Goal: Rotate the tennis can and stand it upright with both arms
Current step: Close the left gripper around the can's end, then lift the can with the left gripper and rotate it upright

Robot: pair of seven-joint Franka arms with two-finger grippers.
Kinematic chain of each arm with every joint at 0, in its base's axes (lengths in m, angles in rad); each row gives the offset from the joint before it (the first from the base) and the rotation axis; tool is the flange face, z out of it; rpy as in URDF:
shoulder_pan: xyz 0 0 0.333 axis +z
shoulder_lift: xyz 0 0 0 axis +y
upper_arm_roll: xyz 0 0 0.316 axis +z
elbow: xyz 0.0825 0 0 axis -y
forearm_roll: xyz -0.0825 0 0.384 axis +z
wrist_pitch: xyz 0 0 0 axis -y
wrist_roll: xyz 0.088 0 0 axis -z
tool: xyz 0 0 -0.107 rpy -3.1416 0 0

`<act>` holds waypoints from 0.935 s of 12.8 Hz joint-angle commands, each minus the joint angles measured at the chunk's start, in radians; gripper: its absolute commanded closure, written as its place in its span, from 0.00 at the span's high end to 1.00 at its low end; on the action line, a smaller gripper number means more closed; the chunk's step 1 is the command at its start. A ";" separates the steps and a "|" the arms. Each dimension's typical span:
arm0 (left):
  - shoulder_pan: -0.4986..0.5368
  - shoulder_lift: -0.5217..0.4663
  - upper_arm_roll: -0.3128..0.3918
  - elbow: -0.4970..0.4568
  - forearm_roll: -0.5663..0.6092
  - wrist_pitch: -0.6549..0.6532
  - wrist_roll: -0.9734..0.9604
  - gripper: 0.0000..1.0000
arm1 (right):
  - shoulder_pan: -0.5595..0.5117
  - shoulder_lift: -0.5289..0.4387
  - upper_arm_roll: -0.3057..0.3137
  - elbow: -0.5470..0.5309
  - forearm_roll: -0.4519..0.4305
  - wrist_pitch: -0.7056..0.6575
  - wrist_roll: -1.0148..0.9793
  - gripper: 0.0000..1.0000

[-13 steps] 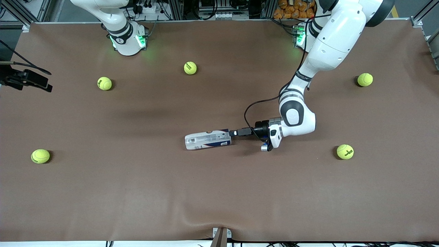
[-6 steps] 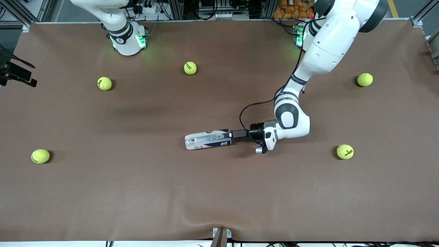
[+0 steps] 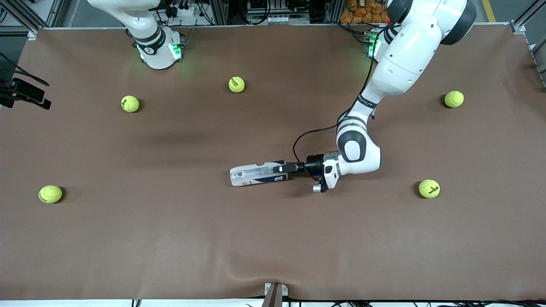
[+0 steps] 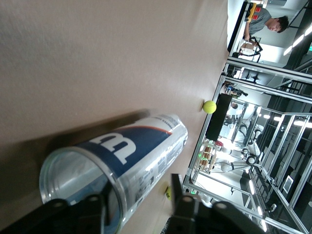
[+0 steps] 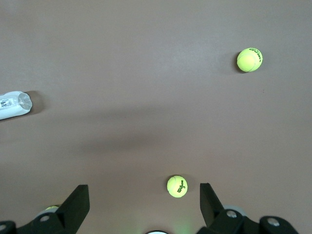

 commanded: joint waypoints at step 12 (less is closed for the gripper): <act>0.016 -0.142 0.001 0.012 0.262 -0.002 -0.344 0.00 | 0.047 0.003 -0.004 -0.004 -0.060 0.027 0.024 1.00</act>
